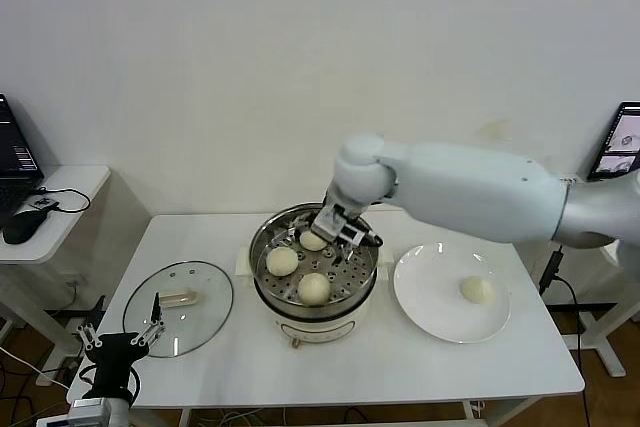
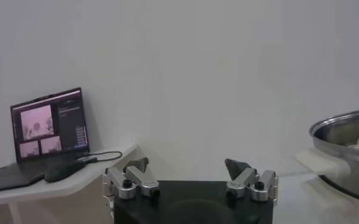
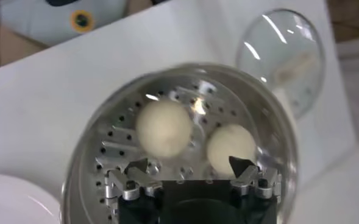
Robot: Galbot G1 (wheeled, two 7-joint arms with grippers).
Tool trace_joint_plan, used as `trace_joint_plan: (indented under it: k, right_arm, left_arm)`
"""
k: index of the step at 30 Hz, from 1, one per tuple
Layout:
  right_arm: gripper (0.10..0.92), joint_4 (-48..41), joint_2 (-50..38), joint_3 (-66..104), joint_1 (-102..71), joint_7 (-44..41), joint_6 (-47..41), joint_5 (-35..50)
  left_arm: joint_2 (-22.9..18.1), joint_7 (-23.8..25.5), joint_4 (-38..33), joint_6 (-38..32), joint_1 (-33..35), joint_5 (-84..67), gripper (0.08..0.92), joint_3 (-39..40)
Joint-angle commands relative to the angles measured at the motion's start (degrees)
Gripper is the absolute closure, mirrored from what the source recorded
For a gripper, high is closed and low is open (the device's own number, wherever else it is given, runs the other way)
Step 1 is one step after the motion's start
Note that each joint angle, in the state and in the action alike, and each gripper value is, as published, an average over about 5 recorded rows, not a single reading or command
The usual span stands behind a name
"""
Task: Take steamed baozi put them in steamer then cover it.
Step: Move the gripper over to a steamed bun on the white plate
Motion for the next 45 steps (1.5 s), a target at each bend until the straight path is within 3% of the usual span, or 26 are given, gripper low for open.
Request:
trace_joint_plan:
  k: [1, 9, 17, 30, 45]
  right_arm:
    - [0.203, 3.8, -13.8, 2.4, 2.3, 2.8, -18.0, 6.0]
    - [0.203, 7.3, -28.6, 5.4, -6.5, 4.3, -23.5, 2.0]
    - [0.203, 1.9, -34.5, 18.1, -24.8, 1.8, -18.7, -6.3]
    - [0.203, -11.8, -28.4, 29.5, -37.1, -3.0, -9.7, -15.8]
    - [0.203, -21.2, -19.4, 32.9, -40.4, -2.7, -7.8, -21.3]
  left_arm:
    - [0.7, 0.1, 0.1, 0.0, 0.5, 0.3, 0.177, -0.1]
    - [2.5, 0.4, -0.6, 0.3, 0.8, 0.0, 0.177, 0.1]
    - [2.9, 0.4, -0.3, 0.6, 0.5, 0.5, 0.177, 1.1]
    - [2.5, 0.4, -0.2, 0.9, 0.5, 1.1, 0.177, 1.6]
    - [2.4, 0.4, 0.2, 0.8, 0.8, 1.1, 0.177, 1.1]
